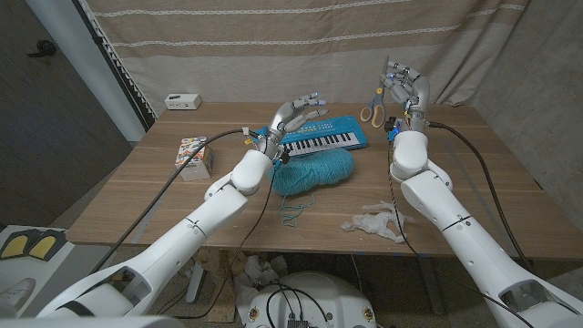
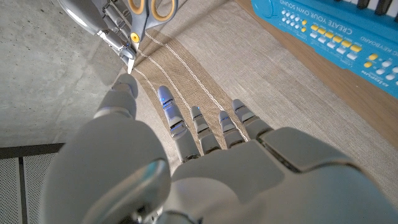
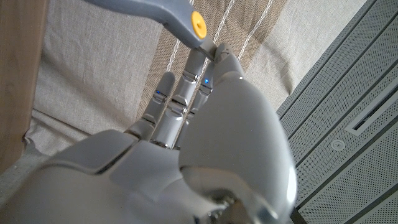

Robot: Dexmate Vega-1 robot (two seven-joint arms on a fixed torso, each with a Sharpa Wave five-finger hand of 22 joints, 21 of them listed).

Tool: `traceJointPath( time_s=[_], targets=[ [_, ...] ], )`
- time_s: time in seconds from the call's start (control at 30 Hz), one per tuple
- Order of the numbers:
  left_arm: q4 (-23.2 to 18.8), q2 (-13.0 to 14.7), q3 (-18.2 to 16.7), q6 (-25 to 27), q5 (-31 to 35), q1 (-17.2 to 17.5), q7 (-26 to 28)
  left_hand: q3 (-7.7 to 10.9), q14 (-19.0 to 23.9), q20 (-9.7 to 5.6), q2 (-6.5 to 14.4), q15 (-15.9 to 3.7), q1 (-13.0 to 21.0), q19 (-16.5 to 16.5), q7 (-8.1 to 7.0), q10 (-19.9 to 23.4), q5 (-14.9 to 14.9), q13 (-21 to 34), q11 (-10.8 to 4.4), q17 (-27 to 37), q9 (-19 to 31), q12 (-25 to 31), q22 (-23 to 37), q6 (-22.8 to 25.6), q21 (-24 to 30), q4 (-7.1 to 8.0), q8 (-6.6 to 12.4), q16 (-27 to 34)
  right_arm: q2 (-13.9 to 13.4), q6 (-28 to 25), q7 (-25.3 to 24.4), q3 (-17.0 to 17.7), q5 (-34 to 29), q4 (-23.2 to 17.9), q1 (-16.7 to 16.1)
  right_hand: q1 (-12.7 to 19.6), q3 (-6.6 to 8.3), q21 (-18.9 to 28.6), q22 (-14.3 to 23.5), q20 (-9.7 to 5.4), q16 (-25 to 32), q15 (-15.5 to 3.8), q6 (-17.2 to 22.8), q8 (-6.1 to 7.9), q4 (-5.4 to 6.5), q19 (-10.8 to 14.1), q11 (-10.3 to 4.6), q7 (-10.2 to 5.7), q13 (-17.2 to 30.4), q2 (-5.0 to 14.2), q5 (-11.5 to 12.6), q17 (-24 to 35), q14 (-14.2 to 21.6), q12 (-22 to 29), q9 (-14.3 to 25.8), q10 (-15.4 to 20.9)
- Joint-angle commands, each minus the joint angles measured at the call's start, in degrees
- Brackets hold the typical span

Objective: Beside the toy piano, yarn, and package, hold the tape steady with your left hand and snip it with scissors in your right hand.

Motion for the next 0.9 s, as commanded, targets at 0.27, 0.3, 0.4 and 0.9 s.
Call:
traceJointPath(
  time_s=[0.27,0.3,0.4,0.9],
  targets=[
    [0.5,-0.7,0.5,0.5,0.9,-0.8,0.4,-0.04,-0.4,-6.33,-0.5,-8.85,0.0,-0.2,0.02,-0.2,-0.4,0.1,-0.03,0.3,0.1,0.1,0.1,-0.4,0.3,0.33,-0.55,0.1,2.9,-3.7,-7.0,-1.5,-5.4,0.7,1.9,2.6,0.16,0.8,0.2,-9.65,-0.1,-4.72,-0.1,0.38,-0.65,-0.8,0.24,0.16,0.1,1.98,-0.4,-0.1,0.6,-0.1,0.3,-0.4],
    [0.5,-0.8,0.5,0.7,1.1,-0.8,0.6,-0.05,-0.4,-6.27,-0.5,-8.77,-0.1,-0.2,0.02,-0.2,-0.4,0.1,0.02,0.3,0.1,0.1,0.1,-0.4,0.3,0.34,-0.58,0.1,3.2,-3.8,-7.4,-1.3,-5.4,0.8,2.1,2.6,0.19,0.8,0.2,-9.65,-0.1,-4.72,-0.1,0.36,-0.64,-0.8,0.36,0.2,0.1,2.04,-0.4,-0.1,0.6,-0.1,0.4,-0.5],
    [0.8,-1.5,0.4,1.1,1.6,-0.8,2.1,-0.09,-0.5,-6.28,-0.5,-8.85,-0.1,-0.2,0.02,-0.2,-0.4,0.1,-0.02,0.3,0.1,0.1,0.1,-0.6,0.3,0.4,-0.68,0.1,3.9,-3.8,-8.3,-1.2,-5.7,1.5,2.6,2.6,0.21,1.0,0.3,-9.65,-0.2,-4.72,-0.2,0.36,-0.55,-1.0,0.34,0.29,0.2,2.18,-0.5,-0.2,0.4,-0.1,0.5,-0.8],
    [5.2,-3.8,0.4,-0.7,3.4,-4.3,4.8,-0.24,-0.4,-6.48,-0.5,-8.99,-0.2,-0.2,0.14,-0.1,-0.5,0.1,0.05,0.4,0.1,0.2,0.1,-0.4,0.4,0.58,-0.78,0.2,6.0,-2.5,-11.7,-2.9,-9.6,4.0,4.5,2.6,0.47,1.8,0.4,-9.64,-0.5,-4.71,-1.4,0.06,-0.17,-2.4,0.51,0.54,0.3,2.79,-1.1,-0.5,-0.7,-0.2,1.3,-1.9]
  ],
)
